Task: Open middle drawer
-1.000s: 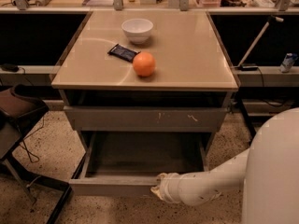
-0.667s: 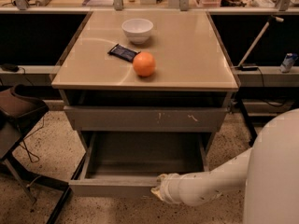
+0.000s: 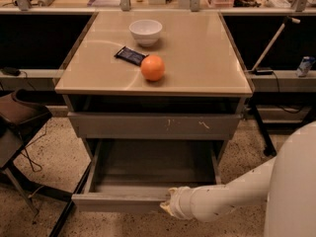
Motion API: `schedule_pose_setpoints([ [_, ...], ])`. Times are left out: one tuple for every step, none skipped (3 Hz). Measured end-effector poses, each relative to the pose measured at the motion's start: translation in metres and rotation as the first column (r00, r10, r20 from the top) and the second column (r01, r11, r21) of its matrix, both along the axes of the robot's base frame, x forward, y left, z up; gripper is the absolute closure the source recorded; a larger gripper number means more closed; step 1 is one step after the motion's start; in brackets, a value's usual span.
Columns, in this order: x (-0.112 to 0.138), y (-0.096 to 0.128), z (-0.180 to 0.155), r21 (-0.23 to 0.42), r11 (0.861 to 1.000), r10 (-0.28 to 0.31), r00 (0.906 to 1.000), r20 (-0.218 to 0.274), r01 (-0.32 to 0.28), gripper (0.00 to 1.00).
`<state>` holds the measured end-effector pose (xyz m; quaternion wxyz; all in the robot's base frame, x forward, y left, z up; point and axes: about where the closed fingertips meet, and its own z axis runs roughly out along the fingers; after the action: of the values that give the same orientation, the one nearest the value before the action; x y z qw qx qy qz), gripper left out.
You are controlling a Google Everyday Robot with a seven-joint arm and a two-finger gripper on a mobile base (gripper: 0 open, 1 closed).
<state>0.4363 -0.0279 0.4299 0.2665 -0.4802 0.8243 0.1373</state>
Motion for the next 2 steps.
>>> schedule_pose_setpoints([
  [-0.0053,0.0004,-0.0008,0.007,1.000,0.002,1.0000,-0.001,-0.002,1.00],
  [-0.0068,0.0005,-0.0004,0.009,1.000,0.002,1.0000,-0.001,-0.002,1.00],
])
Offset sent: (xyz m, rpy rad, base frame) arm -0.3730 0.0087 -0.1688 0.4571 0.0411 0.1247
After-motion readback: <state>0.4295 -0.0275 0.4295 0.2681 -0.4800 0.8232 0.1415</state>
